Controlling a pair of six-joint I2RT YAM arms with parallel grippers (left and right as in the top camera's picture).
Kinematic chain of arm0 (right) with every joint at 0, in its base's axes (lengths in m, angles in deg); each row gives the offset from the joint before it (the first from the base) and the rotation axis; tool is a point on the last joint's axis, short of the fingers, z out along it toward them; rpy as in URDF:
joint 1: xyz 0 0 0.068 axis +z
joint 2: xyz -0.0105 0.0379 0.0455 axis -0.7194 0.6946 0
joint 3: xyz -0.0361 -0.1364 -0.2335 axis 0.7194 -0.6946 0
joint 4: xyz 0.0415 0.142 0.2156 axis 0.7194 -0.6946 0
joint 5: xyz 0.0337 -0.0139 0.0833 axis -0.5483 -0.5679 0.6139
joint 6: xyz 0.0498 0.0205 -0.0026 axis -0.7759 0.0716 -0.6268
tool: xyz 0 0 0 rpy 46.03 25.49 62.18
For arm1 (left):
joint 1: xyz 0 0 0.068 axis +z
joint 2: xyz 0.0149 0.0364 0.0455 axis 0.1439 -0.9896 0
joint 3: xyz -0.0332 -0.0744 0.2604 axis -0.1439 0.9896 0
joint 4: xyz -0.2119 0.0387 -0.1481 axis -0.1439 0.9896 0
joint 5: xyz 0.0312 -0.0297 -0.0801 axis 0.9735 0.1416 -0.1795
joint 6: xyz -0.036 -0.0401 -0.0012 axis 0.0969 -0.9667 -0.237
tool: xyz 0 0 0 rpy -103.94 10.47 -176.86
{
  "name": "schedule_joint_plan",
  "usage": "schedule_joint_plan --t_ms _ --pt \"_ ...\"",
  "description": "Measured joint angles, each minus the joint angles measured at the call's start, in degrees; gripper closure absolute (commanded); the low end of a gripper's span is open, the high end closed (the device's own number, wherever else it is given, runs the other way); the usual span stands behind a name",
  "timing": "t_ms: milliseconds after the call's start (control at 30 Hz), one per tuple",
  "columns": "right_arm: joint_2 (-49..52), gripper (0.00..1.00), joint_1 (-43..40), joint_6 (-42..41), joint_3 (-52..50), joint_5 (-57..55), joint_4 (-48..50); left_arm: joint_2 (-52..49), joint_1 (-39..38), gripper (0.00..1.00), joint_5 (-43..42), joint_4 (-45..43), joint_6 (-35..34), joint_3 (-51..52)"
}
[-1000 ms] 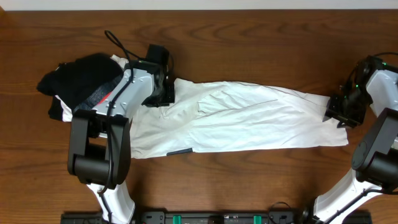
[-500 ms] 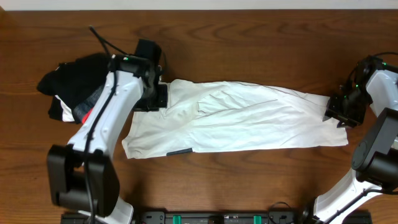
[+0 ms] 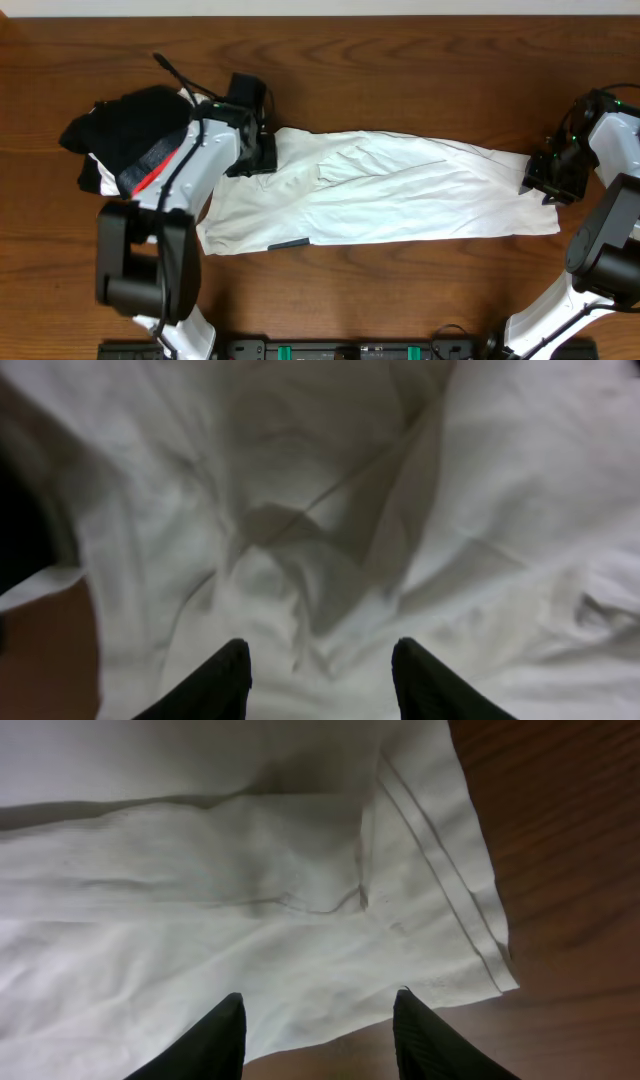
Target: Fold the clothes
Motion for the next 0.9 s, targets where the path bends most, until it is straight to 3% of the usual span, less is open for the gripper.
schedule_joint_plan --t_ms 100,233,300,600,900 --pt "0.0 0.54 0.0 0.0 0.0 0.0 0.02 -1.92 0.0 0.56 0.0 -1.25 -0.28 0.0" --pt "0.0 0.54 0.0 0.0 0.0 0.0 0.02 -3.3 0.0 0.86 -0.07 -1.9 -0.96 0.0" --pt "0.0 0.54 0.0 0.0 0.0 0.0 0.11 -3.39 0.0 0.94 -0.24 -2.45 -0.22 0.0" --pt "0.0 0.54 0.0 0.0 0.0 0.0 0.28 -2.6 0.0 0.94 -0.2 1.42 0.31 0.0" --pt "0.0 0.54 0.0 0.0 0.0 0.0 0.85 6.36 0.0 0.94 -0.22 11.89 0.31 -0.02"
